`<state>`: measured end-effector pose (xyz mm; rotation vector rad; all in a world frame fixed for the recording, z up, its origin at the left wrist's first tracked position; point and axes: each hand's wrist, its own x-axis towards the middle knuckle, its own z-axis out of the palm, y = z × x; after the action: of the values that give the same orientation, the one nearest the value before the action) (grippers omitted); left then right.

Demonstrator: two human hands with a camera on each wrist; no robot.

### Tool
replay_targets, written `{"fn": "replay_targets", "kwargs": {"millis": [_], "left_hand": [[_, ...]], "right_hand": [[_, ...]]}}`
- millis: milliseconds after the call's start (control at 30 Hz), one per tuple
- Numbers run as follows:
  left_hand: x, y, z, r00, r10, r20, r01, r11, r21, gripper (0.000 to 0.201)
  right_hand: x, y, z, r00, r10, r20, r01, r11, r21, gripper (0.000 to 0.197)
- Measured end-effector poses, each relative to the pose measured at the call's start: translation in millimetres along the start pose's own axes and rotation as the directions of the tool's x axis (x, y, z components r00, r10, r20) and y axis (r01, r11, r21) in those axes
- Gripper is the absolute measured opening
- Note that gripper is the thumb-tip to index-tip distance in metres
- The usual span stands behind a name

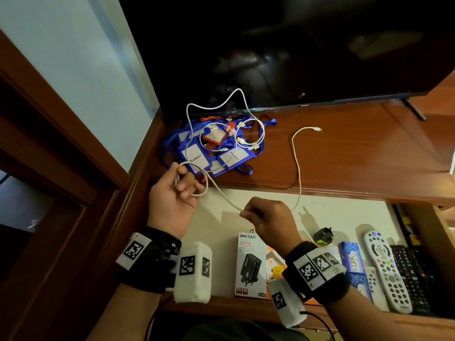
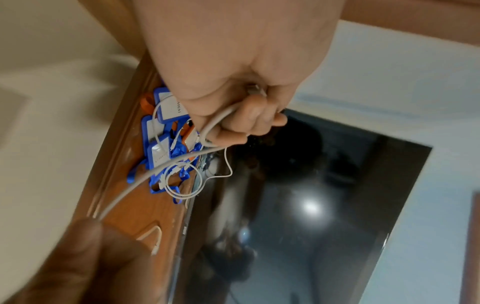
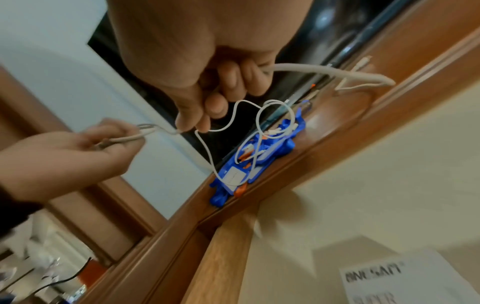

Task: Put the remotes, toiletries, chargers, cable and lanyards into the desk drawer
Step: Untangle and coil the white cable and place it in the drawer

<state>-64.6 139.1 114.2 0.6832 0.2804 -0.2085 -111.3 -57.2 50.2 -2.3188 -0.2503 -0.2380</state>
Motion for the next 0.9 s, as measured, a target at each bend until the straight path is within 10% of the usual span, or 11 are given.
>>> {"fn": "replay_targets", "kwargs": {"millis": [167,367,667,900], "left_hand": [[1.2,-14.0,9.8,0.99,0.136,-0.04,-0.12,0.955,0.271,0.036],[-12.0,-34.6,12.4,0.988,0.128,0.081,-0.147,0.691,0.707,0.038],[-20.0,-42.2,19.2,0.974,-0.207,0.092,0.098,0.751,0.653,0.04],[-18.5,-32.0,18.9,0.891,-0.427,0.152,0.323,0.834,0.447,0.036]], "right_hand": [[9.5,-25.4,-7.4,0.958,-0.208,0.197,0.226,0.972,-0.071,0.022],[26.0,-40.6,-26.7,0.95,-0.274,0.148,0.249,0.954,0.169,0.014],[28.3,-37.6,-24.7,0.997,0.033,-0.074,0.005,0.89,0.456,0.026],[31.8,-33.0,-26.5,0.999,0.021,0.046,-0.041,0.863,0.503,0.019]]}}
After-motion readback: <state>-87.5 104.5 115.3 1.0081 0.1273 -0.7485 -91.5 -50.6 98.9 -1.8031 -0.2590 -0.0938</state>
